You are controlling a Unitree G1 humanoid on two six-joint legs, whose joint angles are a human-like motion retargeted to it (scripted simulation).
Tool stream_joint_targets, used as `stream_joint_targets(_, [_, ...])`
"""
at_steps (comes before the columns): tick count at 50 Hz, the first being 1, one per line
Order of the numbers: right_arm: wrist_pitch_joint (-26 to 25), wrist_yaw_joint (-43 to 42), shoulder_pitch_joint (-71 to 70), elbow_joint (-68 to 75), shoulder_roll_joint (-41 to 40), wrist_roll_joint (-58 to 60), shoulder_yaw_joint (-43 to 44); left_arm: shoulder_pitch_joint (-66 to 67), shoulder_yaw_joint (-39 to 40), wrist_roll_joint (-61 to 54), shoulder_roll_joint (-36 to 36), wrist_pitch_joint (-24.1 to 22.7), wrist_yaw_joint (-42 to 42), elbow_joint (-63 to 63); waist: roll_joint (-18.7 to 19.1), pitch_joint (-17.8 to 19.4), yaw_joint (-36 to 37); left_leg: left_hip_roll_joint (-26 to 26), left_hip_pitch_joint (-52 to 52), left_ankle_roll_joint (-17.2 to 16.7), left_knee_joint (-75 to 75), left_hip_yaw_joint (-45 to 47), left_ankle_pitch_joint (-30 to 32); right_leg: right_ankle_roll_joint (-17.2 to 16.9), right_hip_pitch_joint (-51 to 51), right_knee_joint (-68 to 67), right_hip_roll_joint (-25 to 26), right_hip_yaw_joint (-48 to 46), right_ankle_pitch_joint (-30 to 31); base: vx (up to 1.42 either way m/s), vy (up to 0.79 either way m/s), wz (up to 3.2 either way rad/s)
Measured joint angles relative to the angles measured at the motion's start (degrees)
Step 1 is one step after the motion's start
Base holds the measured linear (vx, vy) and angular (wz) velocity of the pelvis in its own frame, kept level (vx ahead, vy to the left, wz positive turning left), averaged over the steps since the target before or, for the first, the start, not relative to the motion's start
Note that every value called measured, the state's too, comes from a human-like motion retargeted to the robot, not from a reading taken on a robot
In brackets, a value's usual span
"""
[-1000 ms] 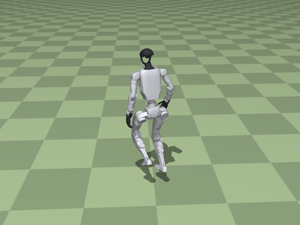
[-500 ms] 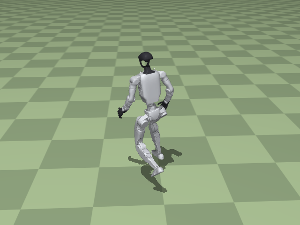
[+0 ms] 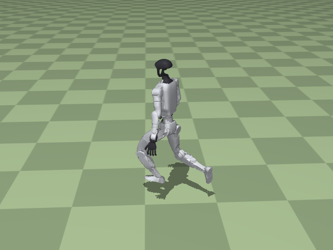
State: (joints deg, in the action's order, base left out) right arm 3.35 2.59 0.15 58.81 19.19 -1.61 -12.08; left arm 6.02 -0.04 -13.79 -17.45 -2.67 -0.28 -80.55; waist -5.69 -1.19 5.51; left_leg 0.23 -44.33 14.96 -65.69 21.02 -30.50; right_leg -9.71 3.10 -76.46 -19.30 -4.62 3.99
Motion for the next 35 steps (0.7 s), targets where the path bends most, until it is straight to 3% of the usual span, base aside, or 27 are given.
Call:
stream_joint_targets(2, [-0.63, 1.57, -1.6, 0.12, -0.95, 0.44, -0.79, -2.27, -0.73, 1.19, -0.2, 0.43, -1.15, 2.44, -0.12, 0.97, -0.77, -2.5, 2.85, 0.04, -0.38, -2.31, -1.66, 5.0, 6.54, -7.13, -0.1, 0.92, -3.47, 0.85, 0.06, 1.21])
stream_joint_targets(5, [-0.75, 2.67, -2.67, 0.16, -1.22, 0.78, -2.27, -5.77, -2.53, 2.62, 0.33, 0.65, -1.17, 6.64, 0.7, 1.41, -3.13, -7.37, 8.09, 0.04, 3.07, -6.09, -2.52, 9.26, 17.29, -12.21, 1.04, 0.53, -15.39, 0.82, 0.03, 1.64])
stream_joint_targets(8, [-0.71, 2.65, -2.27, 0.25, -1.05, 1.48, -3.45, -9.22, -4.47, 3.64, 0.59, 0.32, -0.03, 11.38, 1.79, 1.53, -5.58, -10.84, 15.55, -2.22, 9.64, -11.25, -2.75, 10.44, 27.27, -8.21, 2.5, -1.23, -22.94, 0.81, -0.06, 1.74])
stream_joint_targets(10, [-0.86, 2.59, -1.46, 0.66, -1.2, 2.24, -3.91, -11.55, -6.03, 4.15, 0.37, -0.35, 0.93, 14.59, 2.36, 1.74, -6.85, -11.94, 21.57, -4.09, 14.94, -14.94, -2.78, 9.81, 32.31, -1.66, 3.88, -2.63, -24.34, 0.82, -0.13, 1.67])
stream_joint_targets(13, [-1.52, 2.97, -0.19, 3.03, -2.08, 3.03, -4.04, -15.03, -8.91, 5.23, -0.42, -1.97, 1.94, 18.46, 2.47, 1.96, -7.87, -11.32, 31.31, -6.31, 24.0, -18.13, -1.98, 5.81, 36.56, 12.48, 6.49, -5.03, -20.02, 0.83, -0.14, 1.43])
stream_joint_targets(18, [-2.4, 5.12, 1.6, 8.81, -3.74, 4.95, -3.13, -19.2, -12.34, 7.57, -0.76, -4.83, 1.44, 21.11, 3.13, -0.27, -7.65, -7.05, 43.61, -10.29, 35.41, -18.19, 2.08, -3.8, 38.97, 38.35, 13.18, -10.35, -1.39, 0.84, -0.15, 0.79])
stream_joint_targets(21, [-2.97, 5.7, 3.18, 10.89, -4.22, 5.1, -2.7, -19.58, -13.41, 8.34, 0.12, -5.32, 0.63, 20.54, 3.46, -0.89, -7.49, -4.41, 47.26, -12.72, 31.3, -17.4, 4.01, -5.14, 39.16, 40.29, 16.14, -12.41, 5.97, 0.86, -0.15, 0.31])
stream_joint_targets(24, [-3.42, 5.32, 5.04, 11.85, -4.33, 4.34, -2.6, -17.83, -13.99, 8.3, 1.32, -4.48, -0.37, 18.7, 3.72, -1.72, -7.79, -2.88, 47.8, -15.6, 19.69, -18.85, 6.15, -1.24, 40.03, 30.81, 18.07, -12.24, 4.98, 0.92, -0.1, 0.15])
stream_joint_targets(25, [-3.54, 5.19, 5.44, 12.02, -4.04, 3.74, -2.61, -17.27, -14.06, 7.98, 1.68, -3.86, -1.05, 17.46, 4.46, -1.58, -8.33, -2.0, 48.09, -17.14, 14.86, -20.37, 7.01, 1.4, 39.27, 27.08, 19.08, -12.64, 2.01, 0.96, -0.1, 0.27])
stream_joint_targets(28, [-3.52, 4.83, 5.25, 11.1, -2.71, 2.09, -3.2, -14.51, -13.67, 7.64, 3.24, -1.43, -3.14, 13.19, 6.78, 0.33, -9.76, 3.81, 45.49, -22.45, -5.1, -20.4, 19.32, 11.0, 35.94, 16.71, 23.9, -12.5, -14.32, 0.93, -0.11, 0.11])
stream_joint_targets(30, [-3.73, 4.97, 3.87, 10.39, -1.44, 1.52, -3.76, -13.0, -13.15, 7.68, 4.26, 0.67, -4.69, 10.25, 7.4, 1.56, -10.25, 10.44, 40.58, -20.74, -18.18, -17.76, 23.21, 15.74, 33.11, 12.59, 26.42, -11.87, -22.93, 0.93, -0.12, -0.23])
stream_joint_targets(33, [-4.14, 5.23, -0.06, 9.15, 0.62, 1.36, -4.73, -11.79, -11.78, 6.86, 4.6, 3.29, -6.69, 6.77, 6.84, 2.25, -9.42, 22.51, 29.73, -11.3, -31.77, -14.26, 15.22, 17.82, 26.67, 13.34, 29.64, -9.18, -28.75, 0.94, -0.12, -0.73])
stream_joint_targets(35, [-4.1, 5.35, -2.32, 7.58, 1.39, 1.37, -5.26, -10.56, -10.32, 5.95, 4.45, 3.97, -7.47, 5.47, 6.07, 2.25, -7.7, 27.79, 22.69, -7.02, -35.12, -13.2, 9.9, 16.93, 21.36, 17.08, 31.12, -6.74, -27.76, 0.97, -0.01, -1.18])
